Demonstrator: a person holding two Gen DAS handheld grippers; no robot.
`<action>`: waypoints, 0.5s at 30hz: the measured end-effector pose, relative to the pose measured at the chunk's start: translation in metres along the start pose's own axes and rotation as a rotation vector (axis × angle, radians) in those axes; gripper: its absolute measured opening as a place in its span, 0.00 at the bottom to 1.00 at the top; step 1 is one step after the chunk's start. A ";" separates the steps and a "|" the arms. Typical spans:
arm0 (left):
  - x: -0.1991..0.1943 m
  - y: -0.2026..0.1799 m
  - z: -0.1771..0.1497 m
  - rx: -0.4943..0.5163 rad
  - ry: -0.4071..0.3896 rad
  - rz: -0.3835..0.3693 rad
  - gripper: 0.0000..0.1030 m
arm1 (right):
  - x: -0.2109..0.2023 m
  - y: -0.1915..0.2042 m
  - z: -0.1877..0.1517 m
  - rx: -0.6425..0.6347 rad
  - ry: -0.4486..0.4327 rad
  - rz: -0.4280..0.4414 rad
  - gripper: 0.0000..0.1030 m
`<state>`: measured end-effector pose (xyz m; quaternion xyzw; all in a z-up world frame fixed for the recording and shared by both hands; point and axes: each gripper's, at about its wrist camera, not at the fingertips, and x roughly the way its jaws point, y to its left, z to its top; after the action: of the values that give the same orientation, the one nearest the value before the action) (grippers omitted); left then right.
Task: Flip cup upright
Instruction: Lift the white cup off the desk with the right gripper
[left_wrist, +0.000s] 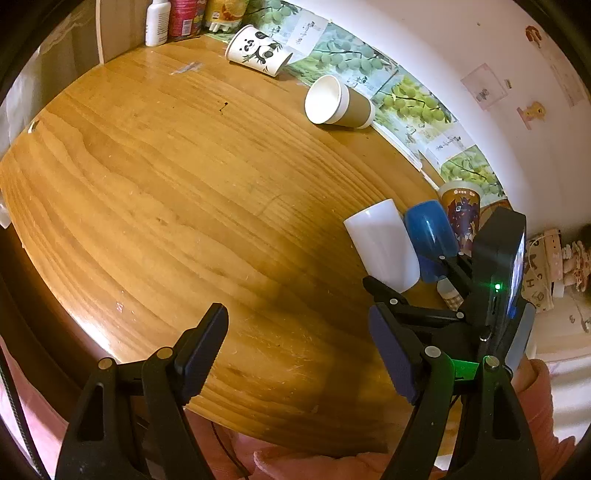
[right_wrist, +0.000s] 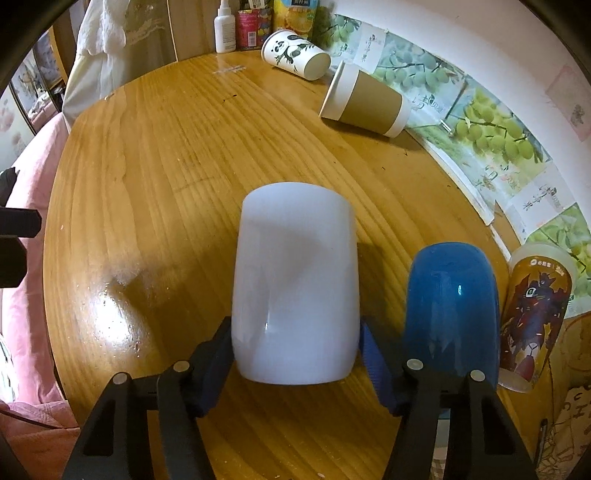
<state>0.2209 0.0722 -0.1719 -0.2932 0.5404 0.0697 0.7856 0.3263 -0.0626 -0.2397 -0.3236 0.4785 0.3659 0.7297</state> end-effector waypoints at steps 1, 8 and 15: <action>0.000 0.000 0.000 0.004 0.001 -0.001 0.79 | 0.000 0.000 0.000 0.002 0.000 -0.001 0.64; -0.006 0.002 -0.001 0.033 -0.002 -0.009 0.79 | -0.001 -0.003 0.001 0.038 0.002 -0.021 0.63; -0.016 0.008 -0.002 0.070 -0.009 -0.025 0.79 | -0.009 -0.001 -0.004 0.093 -0.010 -0.041 0.63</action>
<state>0.2095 0.0811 -0.1614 -0.2718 0.5351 0.0422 0.7988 0.3230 -0.0685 -0.2328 -0.2973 0.4844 0.3297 0.7538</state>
